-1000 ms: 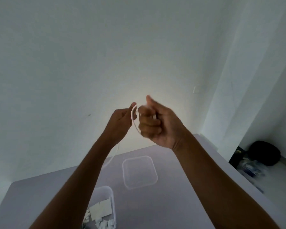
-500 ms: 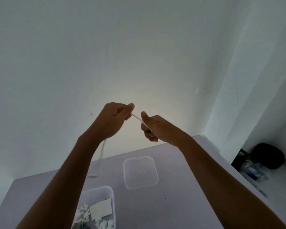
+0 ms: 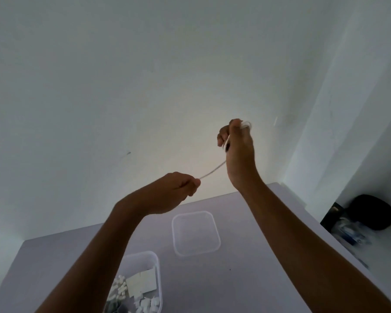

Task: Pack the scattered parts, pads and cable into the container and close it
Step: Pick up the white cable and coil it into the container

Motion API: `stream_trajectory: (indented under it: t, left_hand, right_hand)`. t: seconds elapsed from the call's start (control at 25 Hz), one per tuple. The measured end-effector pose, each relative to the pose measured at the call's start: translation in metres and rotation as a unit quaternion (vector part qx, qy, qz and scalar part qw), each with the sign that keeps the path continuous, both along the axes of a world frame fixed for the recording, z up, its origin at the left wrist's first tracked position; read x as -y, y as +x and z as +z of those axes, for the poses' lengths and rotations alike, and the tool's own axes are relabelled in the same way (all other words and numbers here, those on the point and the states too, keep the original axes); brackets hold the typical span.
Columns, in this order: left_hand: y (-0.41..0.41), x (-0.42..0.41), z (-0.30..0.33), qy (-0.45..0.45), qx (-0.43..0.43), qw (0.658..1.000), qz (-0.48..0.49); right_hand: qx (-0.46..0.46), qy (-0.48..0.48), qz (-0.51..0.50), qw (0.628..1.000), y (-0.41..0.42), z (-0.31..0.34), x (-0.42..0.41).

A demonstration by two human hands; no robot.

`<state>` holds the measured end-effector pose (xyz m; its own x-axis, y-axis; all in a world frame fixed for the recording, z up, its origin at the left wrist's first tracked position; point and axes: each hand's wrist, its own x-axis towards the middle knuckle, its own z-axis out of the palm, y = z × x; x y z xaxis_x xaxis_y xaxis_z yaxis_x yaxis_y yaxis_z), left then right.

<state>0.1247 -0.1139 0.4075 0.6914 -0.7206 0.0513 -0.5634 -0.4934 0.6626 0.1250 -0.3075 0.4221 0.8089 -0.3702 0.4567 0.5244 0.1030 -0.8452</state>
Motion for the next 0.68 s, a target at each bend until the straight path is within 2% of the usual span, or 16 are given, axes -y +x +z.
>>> stream_trajectory:
  t: [0.04, 0.12, 0.16, 0.2, 0.24, 0.32, 0.36, 0.52, 0.68]
  left_hand:
    - [-0.002, -0.004, 0.008, 0.009, 0.022, 1.000, -0.008]
    - [0.001, -0.014, 0.024, 0.008, 0.087, 0.996, 0.001]
    - [0.006, -0.020, 0.030, -0.001, 0.118, 0.993, 0.009]
    - [0.012, -0.025, 0.033, -0.020, 0.141, 0.990, 0.014]
    - [0.017, -0.029, 0.035, -0.050, 0.155, 0.986, 0.016]
    - [0.030, -0.033, 0.029, -0.119, 0.176, 0.977, 0.007]
    - [0.033, -0.032, 0.024, -0.146, 0.182, 0.972, -0.002]
    - [0.033, -0.026, -0.001, -0.224, 0.176, 0.958, 0.012]
    - [0.021, -0.024, -0.008, -0.292, 0.052, 0.953, 0.060]
  right_hand:
    - [-0.043, -0.137, -0.051, 0.988, 0.003, -0.010, 0.002]
    - [-0.155, -0.327, -0.016, 0.932, 0.002, -0.024, 0.001]
    - [-0.205, -0.369, 0.045, 0.905, -0.001, -0.026, 0.000]
    - [-0.244, -0.371, 0.122, 0.888, -0.006, -0.026, -0.002]
    - [-0.264, -0.335, 0.211, 0.879, -0.012, -0.024, -0.005]
    - [-0.262, -0.185, 0.377, 0.869, -0.022, -0.018, -0.013]
    - [-0.251, -0.115, 0.427, 0.861, -0.024, -0.016, -0.017]
    - [-0.208, -0.013, 0.477, 0.854, -0.020, -0.022, -0.031]
    - [-0.185, 0.043, 0.494, 0.848, -0.013, -0.025, -0.039]
